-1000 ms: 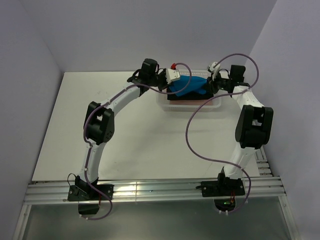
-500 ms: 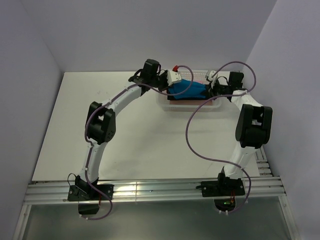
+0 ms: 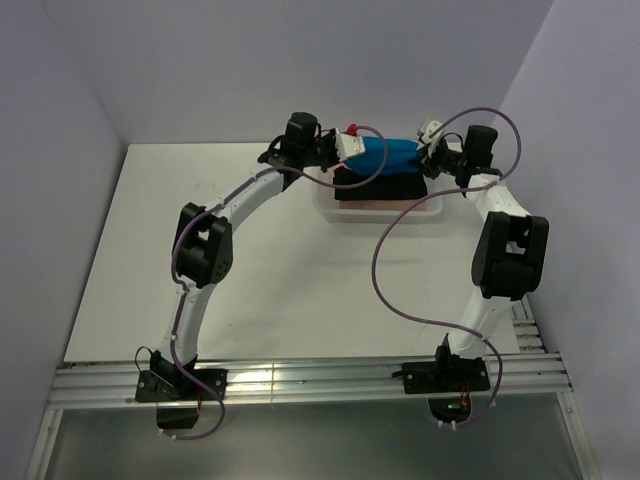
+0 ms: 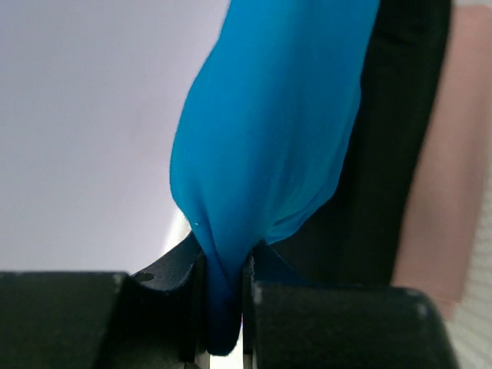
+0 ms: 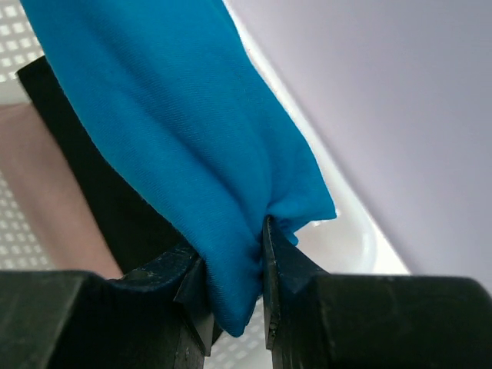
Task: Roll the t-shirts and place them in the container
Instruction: Place the rolled tshirt into the container
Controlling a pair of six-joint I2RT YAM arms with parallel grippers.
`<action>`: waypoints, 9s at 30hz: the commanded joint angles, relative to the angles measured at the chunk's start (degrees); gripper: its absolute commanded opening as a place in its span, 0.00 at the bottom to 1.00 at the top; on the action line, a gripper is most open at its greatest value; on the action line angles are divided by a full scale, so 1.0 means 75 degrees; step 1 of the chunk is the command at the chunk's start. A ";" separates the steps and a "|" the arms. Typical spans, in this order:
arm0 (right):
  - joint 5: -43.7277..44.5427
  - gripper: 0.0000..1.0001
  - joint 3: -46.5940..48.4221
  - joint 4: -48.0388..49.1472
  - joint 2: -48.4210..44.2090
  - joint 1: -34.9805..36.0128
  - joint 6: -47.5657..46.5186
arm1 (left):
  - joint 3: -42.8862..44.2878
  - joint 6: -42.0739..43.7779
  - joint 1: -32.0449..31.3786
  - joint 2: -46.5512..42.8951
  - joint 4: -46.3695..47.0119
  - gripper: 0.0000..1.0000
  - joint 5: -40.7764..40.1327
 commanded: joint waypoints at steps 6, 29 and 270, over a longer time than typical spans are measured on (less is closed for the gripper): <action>0.1195 0.00 0.0301 0.1249 0.0239 -0.0515 0.0401 | 0.0335 0.0593 0.0492 0.0152 0.1405 0.00 -0.1236; 0.1758 0.00 -0.1539 0.1225 -0.0076 -0.0504 -0.0255 | -0.2689 0.0781 0.0351 -0.0855 0.1769 0.00 -0.0780; 0.7676 1.00 -0.9555 0.0194 -1.3318 0.2192 1.0409 | -1.1678 -0.6344 0.3714 -1.0558 0.1370 0.99 -0.3451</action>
